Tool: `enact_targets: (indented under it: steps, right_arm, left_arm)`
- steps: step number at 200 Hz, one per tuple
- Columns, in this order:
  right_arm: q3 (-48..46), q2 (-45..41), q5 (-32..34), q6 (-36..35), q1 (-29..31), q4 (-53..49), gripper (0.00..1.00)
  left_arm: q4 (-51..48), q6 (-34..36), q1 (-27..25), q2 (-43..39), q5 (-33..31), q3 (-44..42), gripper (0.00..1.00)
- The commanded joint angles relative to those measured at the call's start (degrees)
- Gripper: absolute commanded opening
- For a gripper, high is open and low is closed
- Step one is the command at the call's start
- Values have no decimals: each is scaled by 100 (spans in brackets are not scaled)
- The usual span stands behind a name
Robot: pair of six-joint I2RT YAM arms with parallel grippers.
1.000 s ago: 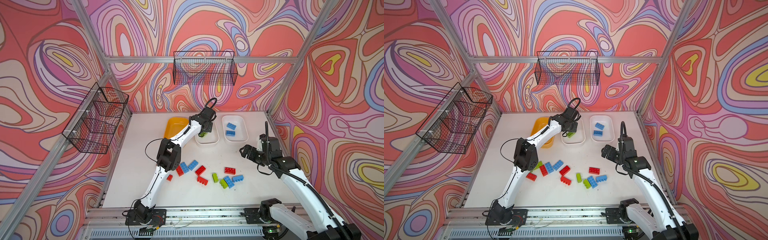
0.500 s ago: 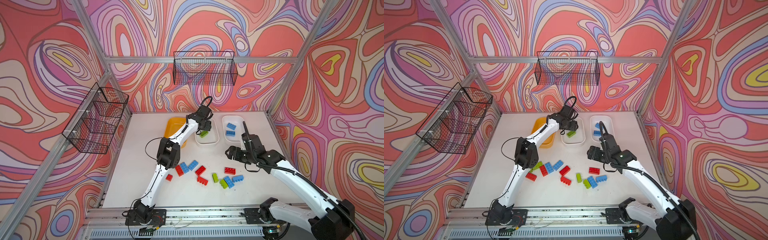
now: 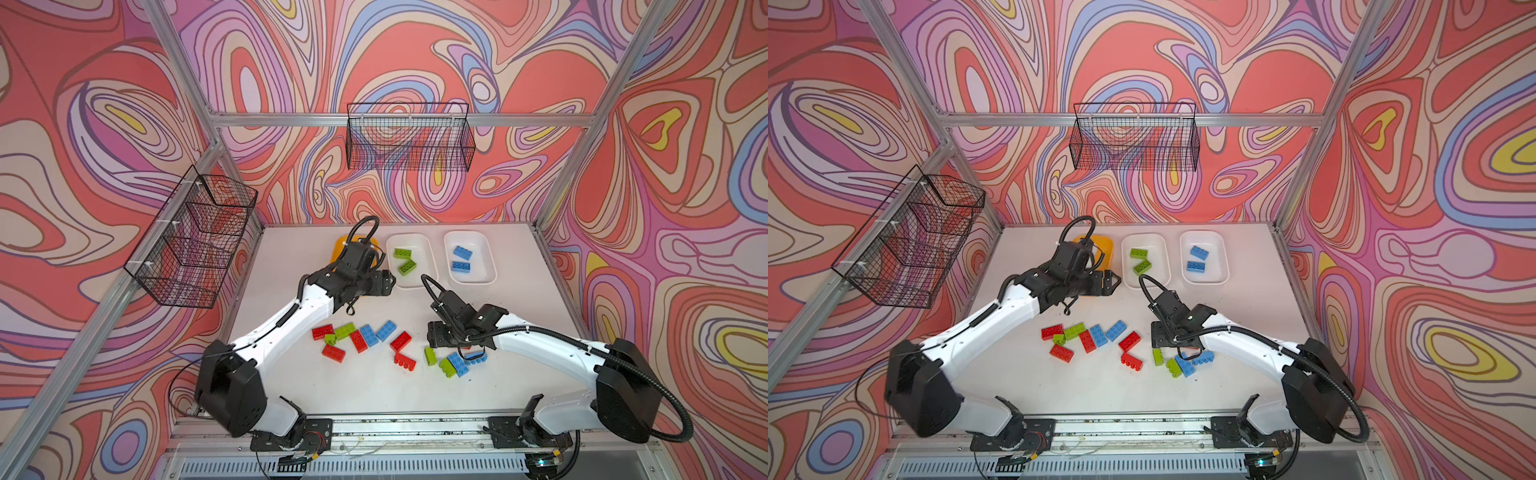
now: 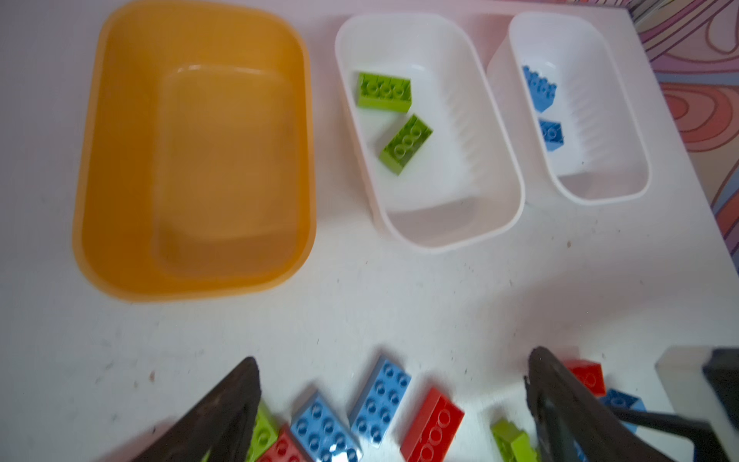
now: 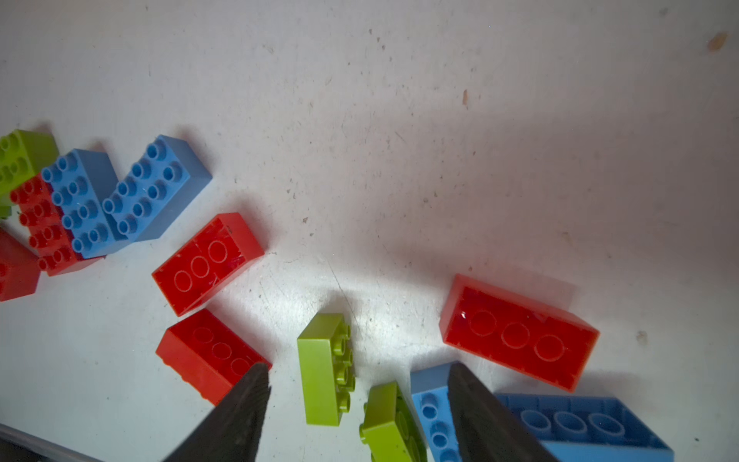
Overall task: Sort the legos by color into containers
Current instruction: 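Grasp a lime-green brick with the right gripper while the left arm returns to the pile, then carry the green brick with the right gripper and drop it into the middle white tub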
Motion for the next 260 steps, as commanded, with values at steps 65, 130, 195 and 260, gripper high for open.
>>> enact_targets:
  steps: [65,130,195,260]
  right_arm:
    - [-112,840,69,297,617,420,52]
    - [-144,1205,89,429,640,459,31]
    - [987,1441,431,336,622,-33,20]
    - [3398,2667,761,-518,-392,-338,18]
  left_arm:
    - [-421,-1232,-302,-2942,-551,-2519,100]
    - [-509,-1147,-302,-3246,-434,-2642,100]
    - [-101,-893,-302,-2707,-138,-2465,100]
    - [164,-780,-302,-2765,19,-2538,100]
